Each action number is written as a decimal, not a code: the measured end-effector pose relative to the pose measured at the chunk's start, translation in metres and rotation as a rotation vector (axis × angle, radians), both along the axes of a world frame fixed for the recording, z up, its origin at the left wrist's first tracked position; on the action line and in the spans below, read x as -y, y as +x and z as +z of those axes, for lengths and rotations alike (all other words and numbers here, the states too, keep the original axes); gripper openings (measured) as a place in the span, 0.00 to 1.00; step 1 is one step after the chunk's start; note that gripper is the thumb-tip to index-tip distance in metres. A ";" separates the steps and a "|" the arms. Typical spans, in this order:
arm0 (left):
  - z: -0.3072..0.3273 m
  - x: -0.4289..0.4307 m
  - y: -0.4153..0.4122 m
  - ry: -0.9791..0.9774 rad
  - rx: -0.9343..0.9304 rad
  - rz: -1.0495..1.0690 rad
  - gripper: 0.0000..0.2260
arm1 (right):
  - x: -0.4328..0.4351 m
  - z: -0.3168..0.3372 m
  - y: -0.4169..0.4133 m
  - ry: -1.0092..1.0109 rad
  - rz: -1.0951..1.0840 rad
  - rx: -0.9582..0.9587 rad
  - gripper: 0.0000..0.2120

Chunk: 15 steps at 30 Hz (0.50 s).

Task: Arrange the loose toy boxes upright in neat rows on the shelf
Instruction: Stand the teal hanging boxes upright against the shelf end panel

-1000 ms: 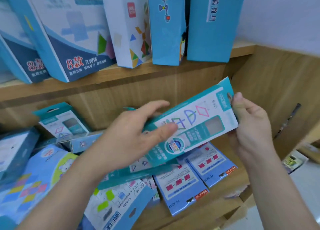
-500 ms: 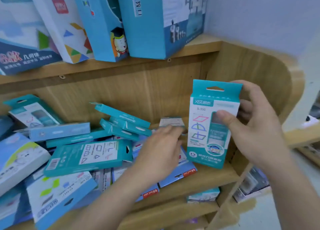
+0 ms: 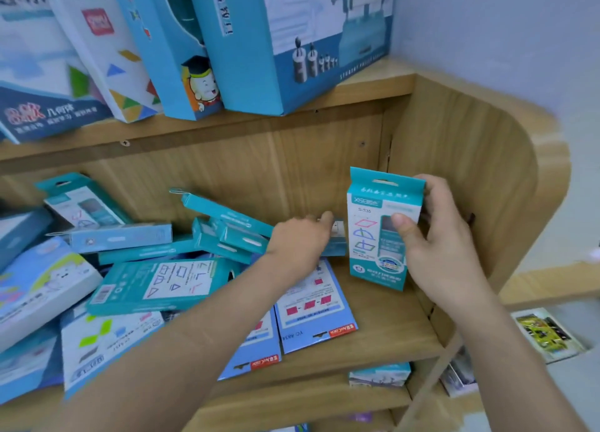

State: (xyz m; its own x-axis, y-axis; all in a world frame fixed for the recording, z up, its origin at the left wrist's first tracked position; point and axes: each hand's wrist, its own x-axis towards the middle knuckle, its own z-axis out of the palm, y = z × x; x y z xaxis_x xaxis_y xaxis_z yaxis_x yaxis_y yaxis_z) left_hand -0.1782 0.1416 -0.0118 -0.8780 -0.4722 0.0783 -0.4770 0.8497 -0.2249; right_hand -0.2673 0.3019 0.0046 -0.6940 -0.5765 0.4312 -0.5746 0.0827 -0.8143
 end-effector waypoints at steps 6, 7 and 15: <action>0.028 0.018 -0.004 -0.065 0.000 -0.009 0.13 | 0.013 -0.006 -0.005 0.011 -0.021 0.062 0.17; 0.031 0.023 -0.003 -0.044 -0.040 0.006 0.13 | 0.015 -0.007 -0.005 0.014 -0.027 0.069 0.17; 0.072 0.034 0.034 0.171 -0.813 -0.012 0.06 | 0.031 -0.011 -0.018 -0.059 -0.082 0.079 0.21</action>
